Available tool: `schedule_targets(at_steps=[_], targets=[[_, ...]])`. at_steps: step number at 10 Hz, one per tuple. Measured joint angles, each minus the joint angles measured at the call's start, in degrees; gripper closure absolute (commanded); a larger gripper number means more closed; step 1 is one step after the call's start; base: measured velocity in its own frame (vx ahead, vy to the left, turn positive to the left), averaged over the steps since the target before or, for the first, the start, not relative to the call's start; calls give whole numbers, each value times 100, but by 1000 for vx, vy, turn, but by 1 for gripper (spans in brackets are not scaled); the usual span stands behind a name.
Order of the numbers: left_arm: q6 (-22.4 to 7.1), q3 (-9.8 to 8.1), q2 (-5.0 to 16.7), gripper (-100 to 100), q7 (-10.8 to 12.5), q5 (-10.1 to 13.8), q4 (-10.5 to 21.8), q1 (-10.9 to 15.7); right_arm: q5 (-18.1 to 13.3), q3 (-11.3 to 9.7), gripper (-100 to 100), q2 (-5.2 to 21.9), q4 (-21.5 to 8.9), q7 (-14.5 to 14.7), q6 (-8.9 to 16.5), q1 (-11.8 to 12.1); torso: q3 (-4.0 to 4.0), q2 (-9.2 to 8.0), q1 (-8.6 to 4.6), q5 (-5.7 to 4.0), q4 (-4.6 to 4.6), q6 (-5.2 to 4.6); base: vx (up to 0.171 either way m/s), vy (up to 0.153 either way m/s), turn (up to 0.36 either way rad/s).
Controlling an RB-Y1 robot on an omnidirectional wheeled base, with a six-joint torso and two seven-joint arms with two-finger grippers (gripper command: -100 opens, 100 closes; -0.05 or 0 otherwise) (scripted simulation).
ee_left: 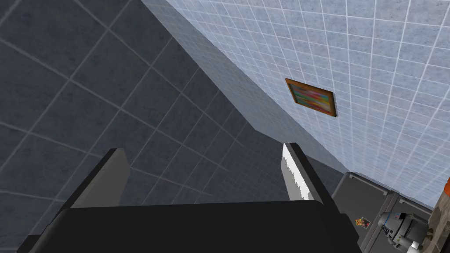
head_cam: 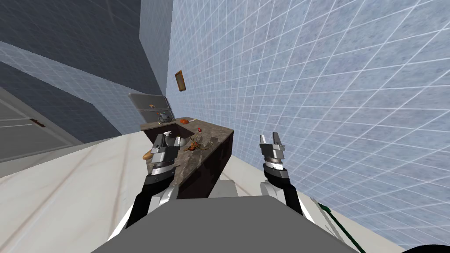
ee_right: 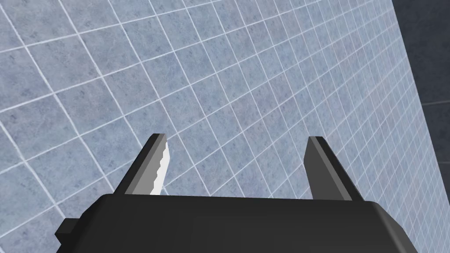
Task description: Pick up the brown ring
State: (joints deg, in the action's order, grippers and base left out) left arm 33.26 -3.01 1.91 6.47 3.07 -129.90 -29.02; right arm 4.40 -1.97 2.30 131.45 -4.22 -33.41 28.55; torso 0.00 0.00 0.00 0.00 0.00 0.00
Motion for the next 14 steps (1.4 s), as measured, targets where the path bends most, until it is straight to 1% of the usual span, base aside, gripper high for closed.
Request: schedule_targets(at_steps=[2,3,5,6,8,11,12,13,14], targets=[[-65,-33,242,-100,65,21,93,111,0,0,0,0,0,0,0,-1,-9,-17,-3,-1,-4,-1,-79,-19,-107],[-161,-78,394,-100,129,45,217,270,0,-1,0,0,0,0,0,-2,-17,-31,-6,-1,-6,-3,-132,-6,-133],[-268,-85,574,-100,243,63,419,418,0,0,0,0,0,0,0,-1,-24,-41,-1,0,-10,-1,-93,-9,-86],[-330,-97,641,-100,295,74,542,534,0,0,0,0,0,0,0,-1,-20,-33,-2,0,-8,-1,-114,-14,-190],[-544,-181,840,-100,491,144,873,834,0,0,0,0,0,0,0,-2,-27,-47,-5,-1,-10,-2,-123,-23,-159],[-788,-226,982,-100,692,199,1236,1168,0,0,0,0,0,0,0,-1,-21,-35,-1,0,-8,0,-98,-15,-125],[-863,-246,1054,-100,779,229,1441,1317,0,0,0,0,0,0,0,-2,-21,-37,-1,0,-8,-2,-104,-24,-164],[-954,-250,1099,-100,850,248,1579,1440,0,0,0,0,0,0,0,-1,-22,-38,-4,-1,-9,0,-84,-13,-91],[-1044,-253,1143,-100,905,267,1640,1493,0,0,0,0,0,0,0,-1,-20,-34,1,0,-8,2,-63,-2,-141]])
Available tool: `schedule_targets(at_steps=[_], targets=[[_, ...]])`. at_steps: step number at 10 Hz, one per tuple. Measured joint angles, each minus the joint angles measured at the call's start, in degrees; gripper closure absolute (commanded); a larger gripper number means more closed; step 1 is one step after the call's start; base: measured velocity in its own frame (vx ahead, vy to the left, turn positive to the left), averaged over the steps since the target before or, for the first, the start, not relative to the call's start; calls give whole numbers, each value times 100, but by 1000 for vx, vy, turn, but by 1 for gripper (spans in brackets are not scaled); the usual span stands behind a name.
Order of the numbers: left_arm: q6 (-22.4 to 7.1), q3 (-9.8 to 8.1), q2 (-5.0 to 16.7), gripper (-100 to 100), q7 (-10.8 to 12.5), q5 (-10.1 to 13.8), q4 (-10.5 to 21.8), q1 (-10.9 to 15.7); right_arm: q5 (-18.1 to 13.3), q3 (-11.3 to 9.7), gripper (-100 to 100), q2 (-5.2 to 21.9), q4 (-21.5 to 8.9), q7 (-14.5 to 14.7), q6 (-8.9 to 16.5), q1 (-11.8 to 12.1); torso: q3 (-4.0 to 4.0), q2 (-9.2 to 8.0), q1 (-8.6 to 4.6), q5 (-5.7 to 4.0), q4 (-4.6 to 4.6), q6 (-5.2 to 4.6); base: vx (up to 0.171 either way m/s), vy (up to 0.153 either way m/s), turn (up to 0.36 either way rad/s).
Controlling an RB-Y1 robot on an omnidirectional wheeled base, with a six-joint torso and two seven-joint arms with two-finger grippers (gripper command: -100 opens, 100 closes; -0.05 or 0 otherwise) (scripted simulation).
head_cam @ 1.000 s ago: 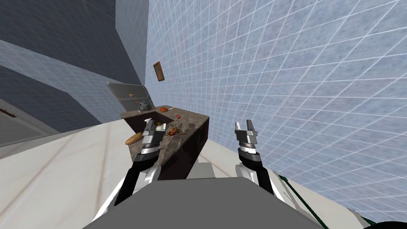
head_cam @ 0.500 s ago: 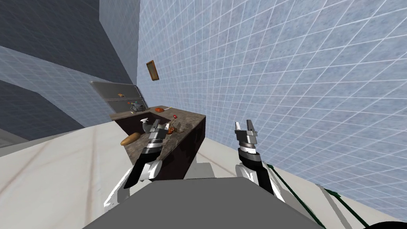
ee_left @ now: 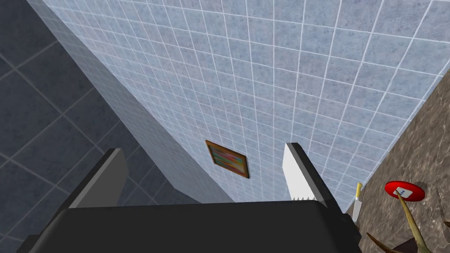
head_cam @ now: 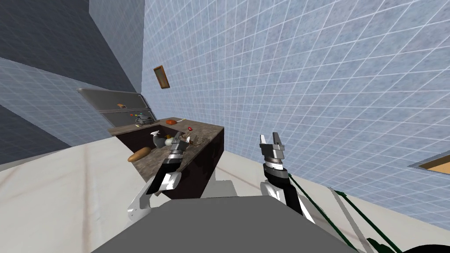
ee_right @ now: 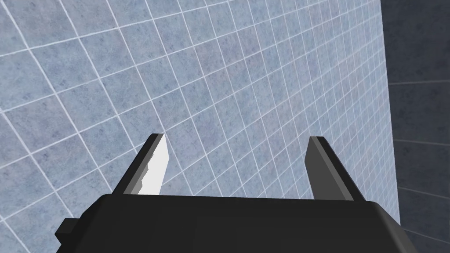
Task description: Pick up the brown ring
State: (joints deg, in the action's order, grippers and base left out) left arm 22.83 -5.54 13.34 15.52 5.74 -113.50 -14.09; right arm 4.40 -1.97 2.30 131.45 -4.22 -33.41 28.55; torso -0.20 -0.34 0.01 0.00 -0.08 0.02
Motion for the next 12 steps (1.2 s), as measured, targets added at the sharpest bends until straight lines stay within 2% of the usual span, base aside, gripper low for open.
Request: schedule_targets(at_steps=[3,6,9,12], targets=[[-305,1,208,-100,157,74,319,215,0,0,0,0,0,0,0,1,15,27,13,3,6,1,-11,16,-82],[-481,86,311,-100,178,93,706,353,0,1,0,1,0,0,0,2,30,53,21,5,12,1,51,35,-66],[-953,201,353,-100,133,92,870,439,0,1,0,1,0,0,0,2,39,67,27,7,15,1,70,51,-52],[-1139,293,422,-100,108,94,1193,506,0,1,0,1,0,0,0,2,36,62,26,7,14,2,69,54,-61]])
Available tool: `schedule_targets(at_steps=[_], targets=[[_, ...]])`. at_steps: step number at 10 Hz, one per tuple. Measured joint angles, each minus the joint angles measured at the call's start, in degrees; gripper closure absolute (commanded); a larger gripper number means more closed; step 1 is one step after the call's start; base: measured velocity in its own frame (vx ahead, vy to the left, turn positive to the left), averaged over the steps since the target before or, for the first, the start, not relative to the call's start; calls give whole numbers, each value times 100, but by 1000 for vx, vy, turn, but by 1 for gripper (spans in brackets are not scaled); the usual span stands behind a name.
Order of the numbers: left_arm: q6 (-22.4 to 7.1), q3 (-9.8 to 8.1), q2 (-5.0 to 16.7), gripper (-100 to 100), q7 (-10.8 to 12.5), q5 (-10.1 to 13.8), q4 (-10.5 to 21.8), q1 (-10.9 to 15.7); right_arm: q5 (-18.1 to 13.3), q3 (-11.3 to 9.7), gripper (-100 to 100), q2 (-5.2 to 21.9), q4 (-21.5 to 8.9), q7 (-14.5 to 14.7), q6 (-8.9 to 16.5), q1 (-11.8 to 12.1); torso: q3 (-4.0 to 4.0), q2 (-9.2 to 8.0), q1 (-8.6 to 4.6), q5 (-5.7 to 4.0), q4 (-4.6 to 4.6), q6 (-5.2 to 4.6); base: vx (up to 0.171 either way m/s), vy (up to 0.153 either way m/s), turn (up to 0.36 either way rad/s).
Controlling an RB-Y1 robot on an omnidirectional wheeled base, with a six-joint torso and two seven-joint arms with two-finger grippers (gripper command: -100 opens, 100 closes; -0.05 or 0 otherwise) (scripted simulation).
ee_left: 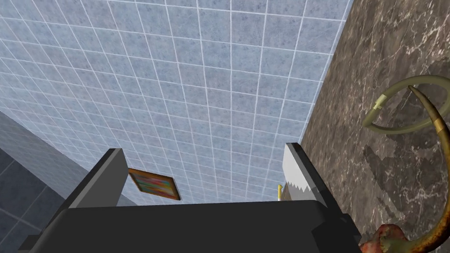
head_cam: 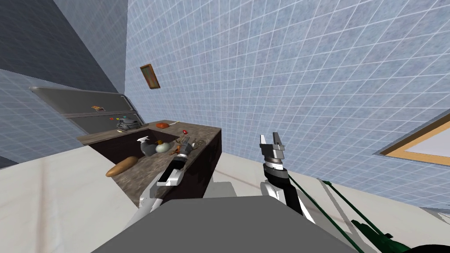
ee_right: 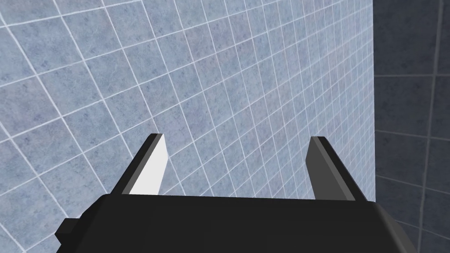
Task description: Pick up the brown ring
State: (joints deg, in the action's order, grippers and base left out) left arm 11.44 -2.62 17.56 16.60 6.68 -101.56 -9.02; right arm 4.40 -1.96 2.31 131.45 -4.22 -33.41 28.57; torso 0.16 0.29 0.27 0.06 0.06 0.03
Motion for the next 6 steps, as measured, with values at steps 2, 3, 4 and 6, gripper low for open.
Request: schedule_targets(at_steps=[2,3,4,6], targets=[[-231,109,13,-100,-68,-26,235,33,0,0,0,0,0,0,0,0,6,10,6,1,2,0,107,78,-74],[-350,144,87,-100,-68,-14,421,108,0,0,0,0,0,0,0,1,10,17,14,3,4,0,104,72,-71],[-503,184,119,-100,-84,-18,493,123,0,0,0,0,0,0,0,1,9,15,8,2,4,1,103,63,-64],[-738,268,193,-100,-119,-23,753,204,0,0,0,0,0,0,0,1,9,15,5,1,4,1,102,65,-66]])
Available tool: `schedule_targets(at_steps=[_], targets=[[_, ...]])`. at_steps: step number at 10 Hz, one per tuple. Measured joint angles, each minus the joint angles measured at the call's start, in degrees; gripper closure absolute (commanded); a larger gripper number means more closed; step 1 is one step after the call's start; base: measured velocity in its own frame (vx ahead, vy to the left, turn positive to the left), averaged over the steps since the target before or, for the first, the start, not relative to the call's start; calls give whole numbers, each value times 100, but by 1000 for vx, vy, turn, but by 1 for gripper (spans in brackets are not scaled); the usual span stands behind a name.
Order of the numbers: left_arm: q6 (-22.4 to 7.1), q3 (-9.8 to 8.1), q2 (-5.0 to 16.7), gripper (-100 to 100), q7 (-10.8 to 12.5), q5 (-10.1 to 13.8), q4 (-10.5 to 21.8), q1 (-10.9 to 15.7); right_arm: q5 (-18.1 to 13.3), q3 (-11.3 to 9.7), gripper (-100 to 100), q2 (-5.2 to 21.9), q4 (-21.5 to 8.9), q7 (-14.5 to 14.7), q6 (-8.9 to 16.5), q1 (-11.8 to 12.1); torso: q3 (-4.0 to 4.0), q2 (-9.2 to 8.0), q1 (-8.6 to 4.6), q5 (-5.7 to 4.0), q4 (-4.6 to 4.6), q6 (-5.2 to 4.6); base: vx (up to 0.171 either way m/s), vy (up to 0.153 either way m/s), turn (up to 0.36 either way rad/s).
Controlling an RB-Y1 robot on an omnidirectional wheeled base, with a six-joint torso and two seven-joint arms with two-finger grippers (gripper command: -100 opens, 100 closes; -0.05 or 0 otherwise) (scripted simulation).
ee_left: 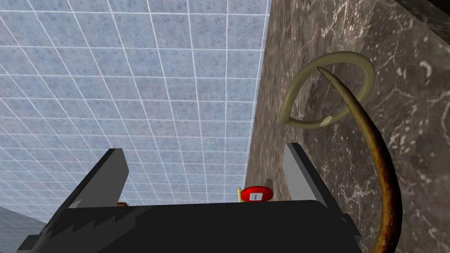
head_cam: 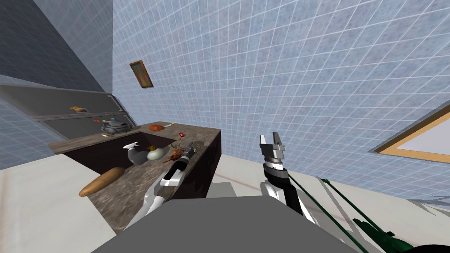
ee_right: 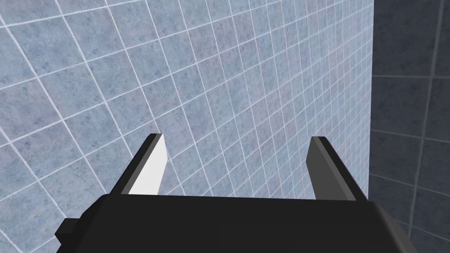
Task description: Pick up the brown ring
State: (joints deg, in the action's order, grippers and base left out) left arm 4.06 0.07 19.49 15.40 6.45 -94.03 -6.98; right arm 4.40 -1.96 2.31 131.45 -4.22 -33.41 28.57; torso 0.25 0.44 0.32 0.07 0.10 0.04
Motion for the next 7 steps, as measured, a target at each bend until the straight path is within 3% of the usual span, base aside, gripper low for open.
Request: schedule_targets(at_steps=[1,4,5,6,7], targets=[[-59,48,8,-100,-27,-13,182,50,0,0,0,0,0,0,0,0,0,-1,-3,0,0,0,91,54,-65],[-368,133,68,-100,-64,-12,339,99,0,0,0,0,0,0,0,0,-5,-9,-15,-3,-2,1,68,32,-29],[-393,136,67,0,-68,-13,337,98,0,0,0,-1,0,0,0,-1,-12,-22,-23,-5,-4,1,7,3,1],[-391,135,67,-100,-68,-13,337,98,0,-1,0,-1,0,0,0,-1,-19,-34,-27,-6,-7,1,0,0,0],[-391,136,67,100,-68,-13,337,98,0,-1,0,-1,0,0,0,-1,-22,-38,-28,-6,-8,1,0,0,0]])
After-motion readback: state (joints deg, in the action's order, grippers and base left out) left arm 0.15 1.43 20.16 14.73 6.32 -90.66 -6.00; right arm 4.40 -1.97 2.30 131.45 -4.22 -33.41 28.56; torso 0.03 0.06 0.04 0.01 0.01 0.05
